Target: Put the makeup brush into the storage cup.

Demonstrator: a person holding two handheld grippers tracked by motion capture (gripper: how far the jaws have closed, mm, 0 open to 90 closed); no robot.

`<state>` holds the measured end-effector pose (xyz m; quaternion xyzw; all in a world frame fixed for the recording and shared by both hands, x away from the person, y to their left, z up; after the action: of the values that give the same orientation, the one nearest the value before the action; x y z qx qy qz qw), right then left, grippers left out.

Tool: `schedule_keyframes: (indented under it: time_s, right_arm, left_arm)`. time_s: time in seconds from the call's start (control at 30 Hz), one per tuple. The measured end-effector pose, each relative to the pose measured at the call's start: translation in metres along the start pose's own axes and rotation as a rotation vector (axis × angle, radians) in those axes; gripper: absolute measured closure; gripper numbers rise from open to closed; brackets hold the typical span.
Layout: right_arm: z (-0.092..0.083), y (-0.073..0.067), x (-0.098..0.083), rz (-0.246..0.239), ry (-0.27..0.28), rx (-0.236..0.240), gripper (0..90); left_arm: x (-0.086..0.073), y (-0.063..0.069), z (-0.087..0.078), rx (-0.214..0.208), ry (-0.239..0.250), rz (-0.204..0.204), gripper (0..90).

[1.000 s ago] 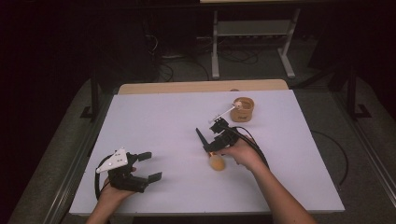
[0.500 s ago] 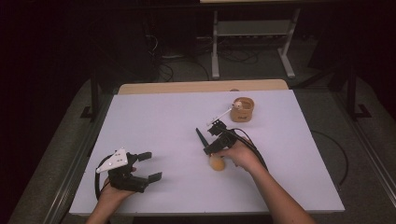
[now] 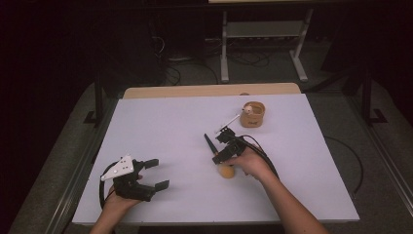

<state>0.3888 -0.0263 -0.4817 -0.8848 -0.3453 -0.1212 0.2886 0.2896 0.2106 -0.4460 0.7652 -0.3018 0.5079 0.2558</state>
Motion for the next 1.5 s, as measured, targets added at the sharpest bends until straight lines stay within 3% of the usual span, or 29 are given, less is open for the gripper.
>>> schedule_keyframes:
  time_s: [0.63, 1.5]
  right_arm:
    - [0.0050, -0.0001, -0.0023, 0.006, -0.033, -0.009, 54.2]
    - [0.0081, -0.0038, -0.0024, -0.063, -0.065, -0.058, 61.0]
  left_arm:
    - [0.0001, 0.0002, 0.0002, -0.001, 0.000, 0.002, 11.1]
    - [0.0006, 0.0009, 0.0001, 0.001, 0.005, -0.002, 11.6]
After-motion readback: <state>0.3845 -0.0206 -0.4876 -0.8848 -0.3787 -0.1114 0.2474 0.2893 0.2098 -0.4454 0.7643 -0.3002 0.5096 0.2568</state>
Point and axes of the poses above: each handheld gripper's, and its own axes: z roughly forward along the jaws, x roughly out of its top, y roughly to its right, the point moved 7 cm from there along z, roughly forward along the jaws, and after that the axes turned 13 degrees about x, right-handed, at the moved point
